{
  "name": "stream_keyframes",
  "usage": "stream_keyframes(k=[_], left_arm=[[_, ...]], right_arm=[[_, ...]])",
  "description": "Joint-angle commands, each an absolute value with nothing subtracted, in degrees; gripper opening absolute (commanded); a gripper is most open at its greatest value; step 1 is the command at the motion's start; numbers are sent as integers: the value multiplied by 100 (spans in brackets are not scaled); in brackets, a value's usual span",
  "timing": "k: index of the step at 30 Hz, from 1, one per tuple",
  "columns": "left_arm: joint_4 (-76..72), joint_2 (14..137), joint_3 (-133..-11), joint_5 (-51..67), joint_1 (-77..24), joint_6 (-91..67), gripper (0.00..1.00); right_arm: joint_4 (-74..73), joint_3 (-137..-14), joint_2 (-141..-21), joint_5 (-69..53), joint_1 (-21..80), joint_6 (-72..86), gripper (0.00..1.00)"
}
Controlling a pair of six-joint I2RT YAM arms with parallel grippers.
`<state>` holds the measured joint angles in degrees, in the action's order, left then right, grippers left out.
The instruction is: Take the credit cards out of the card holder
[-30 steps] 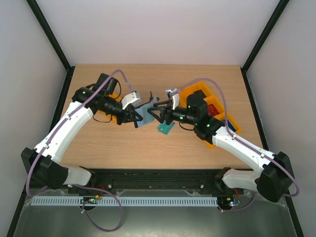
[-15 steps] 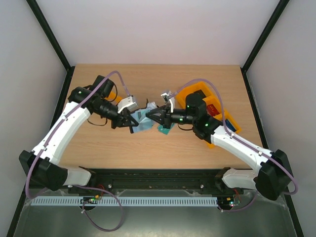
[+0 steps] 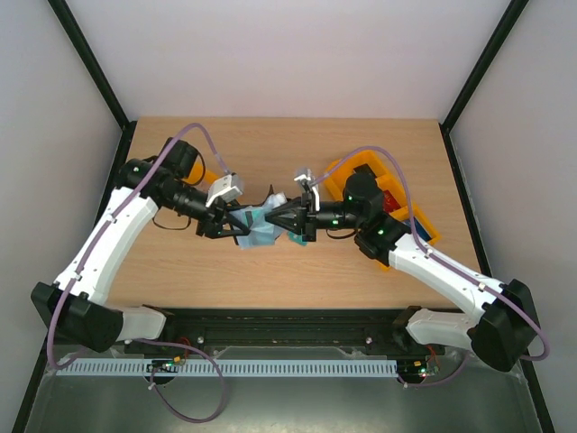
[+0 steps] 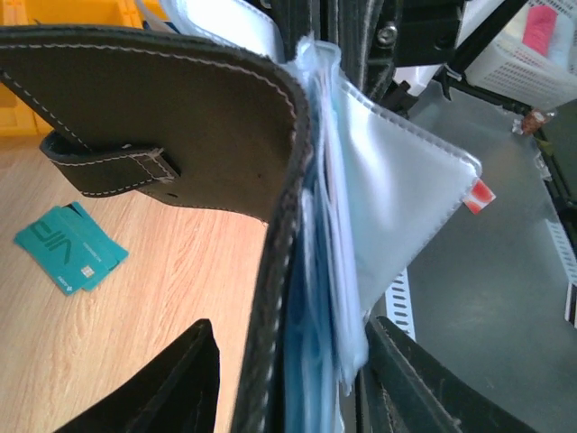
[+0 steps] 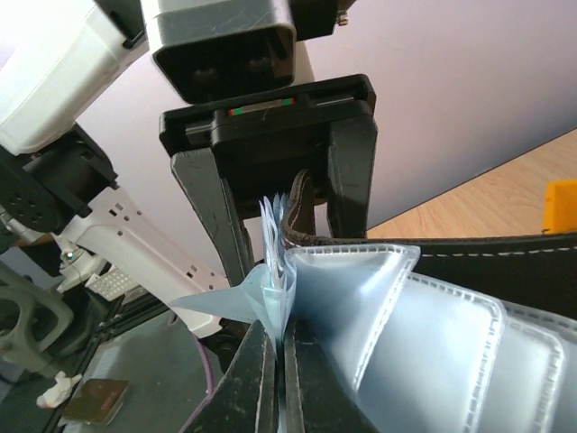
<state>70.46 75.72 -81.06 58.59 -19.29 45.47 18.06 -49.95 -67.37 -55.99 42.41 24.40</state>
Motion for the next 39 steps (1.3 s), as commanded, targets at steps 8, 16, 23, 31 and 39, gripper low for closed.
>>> stream_keyframes(k=[8,16,23,31,39], left_arm=[[7403,7416,-8193,6348,-1606,5226,64],[7229,7488,-8098,6790,-1602,5071,58],[6390,7463,-7734,6666,-1682,4096,37],[6248,7446,-7705,6589,-1702,3855,2],[4379,7390,-7368,3092,-1642,1529,2]], right_arm=[[2227,-4972,-6627,-6262,4086,2435,2],[2292,-4966,-6670,-6320,4086,2511,2],[2476,-4951,-6800,-6365,4086,2634,2],[2397,-4780,-6744,-6081,3993,2483,2],[1585,-4348,-6401,-3821,3300,2555,43]])
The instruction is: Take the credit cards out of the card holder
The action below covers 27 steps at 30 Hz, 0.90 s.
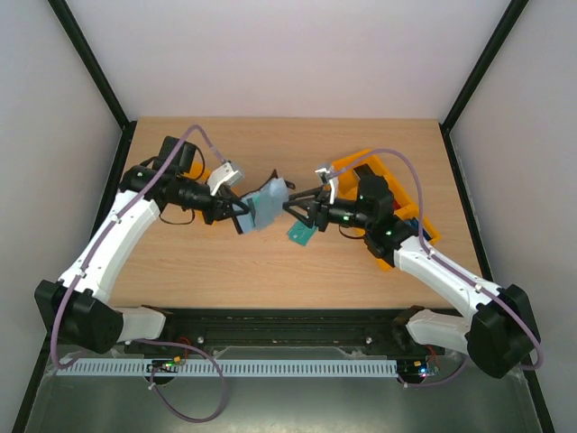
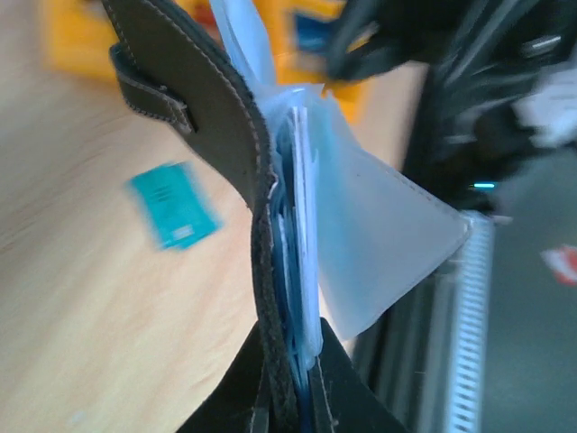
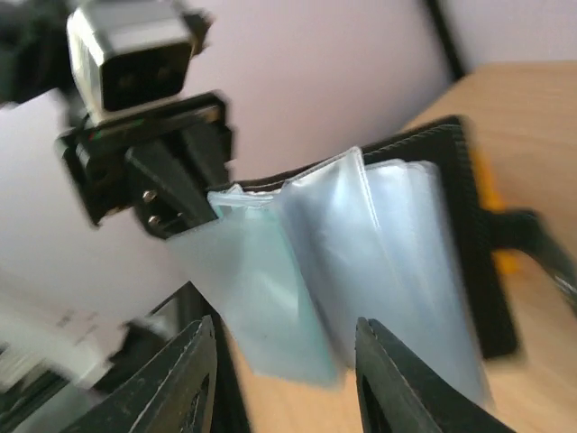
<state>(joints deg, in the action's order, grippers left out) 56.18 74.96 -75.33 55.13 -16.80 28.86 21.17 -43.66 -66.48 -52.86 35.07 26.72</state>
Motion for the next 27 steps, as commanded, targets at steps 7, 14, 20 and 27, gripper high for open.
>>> stream_keyframes(k=[7,14,20,27], left_arm=[[3895,7449,-7390,-1251,-1975,1324,2],[4225,7539,-7570,663,-2004,1312,2],[4900,7401,-7902,3479,-1844,1835,2],[6079,7318,-8156,5346,-1780,3092,2]], right_arm=[[1172,-4521,-6538,-3914,3353,2575,41],[1759,-4972,-7125,-4539,4394,2479,38],[2444,-5096,-7363,-4950,4478,2653,34],[1892,-5085,-7147,-4988,4185,2348,25]])
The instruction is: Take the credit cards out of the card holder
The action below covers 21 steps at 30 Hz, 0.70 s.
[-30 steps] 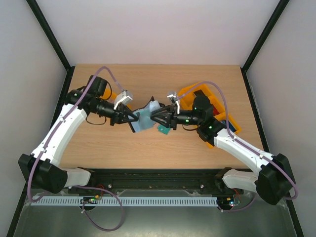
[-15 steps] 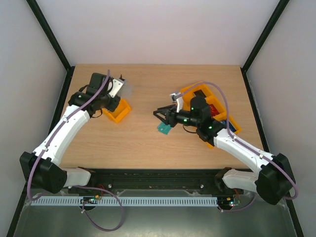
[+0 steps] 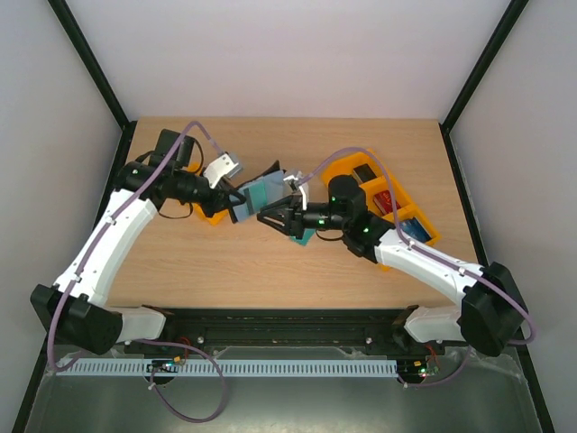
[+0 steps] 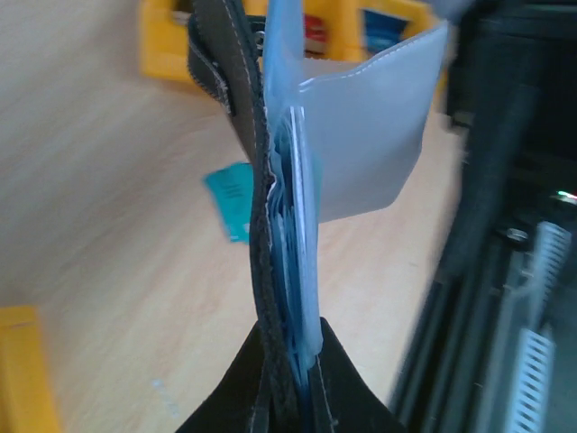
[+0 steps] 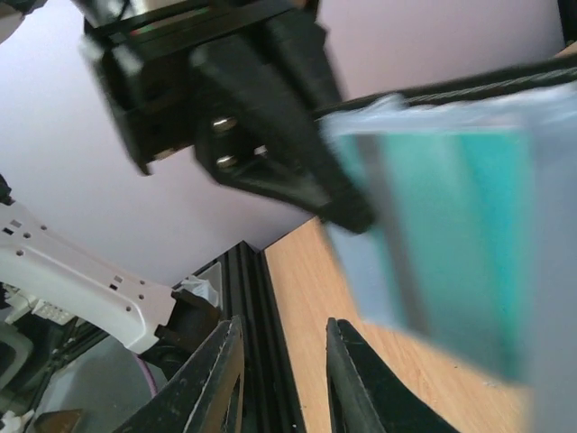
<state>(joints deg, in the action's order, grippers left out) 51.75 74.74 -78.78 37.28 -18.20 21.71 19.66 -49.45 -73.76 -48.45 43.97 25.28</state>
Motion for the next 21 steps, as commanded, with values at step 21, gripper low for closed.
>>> stream_keyframes(k=[21], left_arm=[[6608,7339,-8201,5900,-1781,3792,2]], right_arm=[[1030,-5270,-7015,-5577,3979,2022,15]])
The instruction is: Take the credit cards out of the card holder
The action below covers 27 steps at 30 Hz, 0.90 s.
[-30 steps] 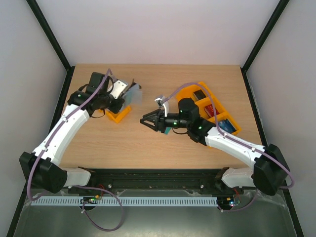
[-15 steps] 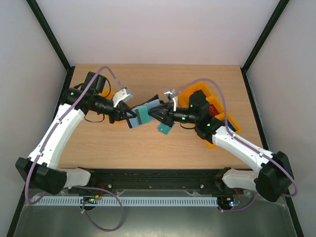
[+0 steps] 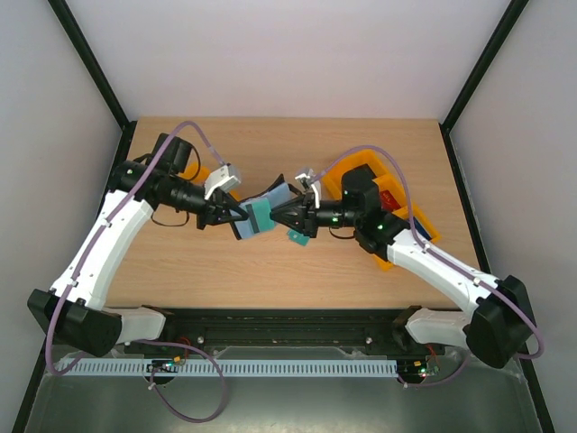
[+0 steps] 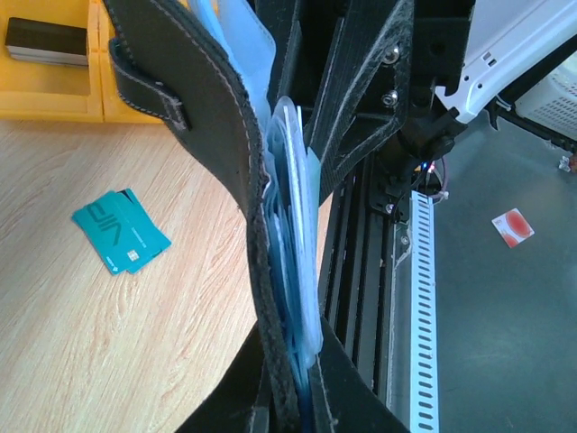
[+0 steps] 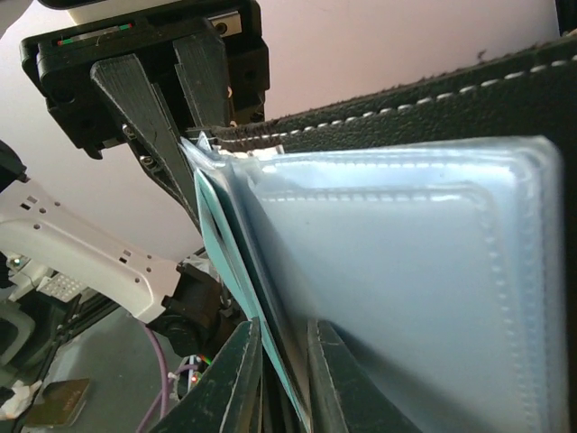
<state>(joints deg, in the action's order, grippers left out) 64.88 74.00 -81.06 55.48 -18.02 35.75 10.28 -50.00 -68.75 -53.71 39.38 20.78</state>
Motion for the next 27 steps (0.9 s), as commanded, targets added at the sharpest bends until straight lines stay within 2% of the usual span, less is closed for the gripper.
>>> stream_keyframes(k=[1,5,8,9,14,17,18,27], left_arm=[[6628,7345,-8203,5920,-1778,3816,2],[6644,7359,-8204,5972,-1776,3856,2],[6645,7354,-8189,5985,-1776,3854,2],[6645,7351,-8180,5982,-1775,3853,2],[6636,7335,-8128,6008,-1776,3858,3],[6655,7330,-8076,6068,-1783,3903,21],[6680,7330,-8058,6091,-1776,3935,23],[6809,7304,-8077,6124,-1780,4084,21]], right_arm=[[1048,-5310,-7061,-5578,4006,2021,15],[1089,-5443,-7248,-5632,4119,1998,14],[1206,-5472,-7291,-5787,4156,2039,3],[1268,-5446,-7268,-5839,4156,2053,2],[1485,-5256,-6983,-5904,4139,2014,2],[1598,-5095,-6801,-5813,4057,2084,2],[1649,-5052,-6763,-5812,4021,2136,2],[1947,-4959,-6589,-5861,3860,2397,2]])
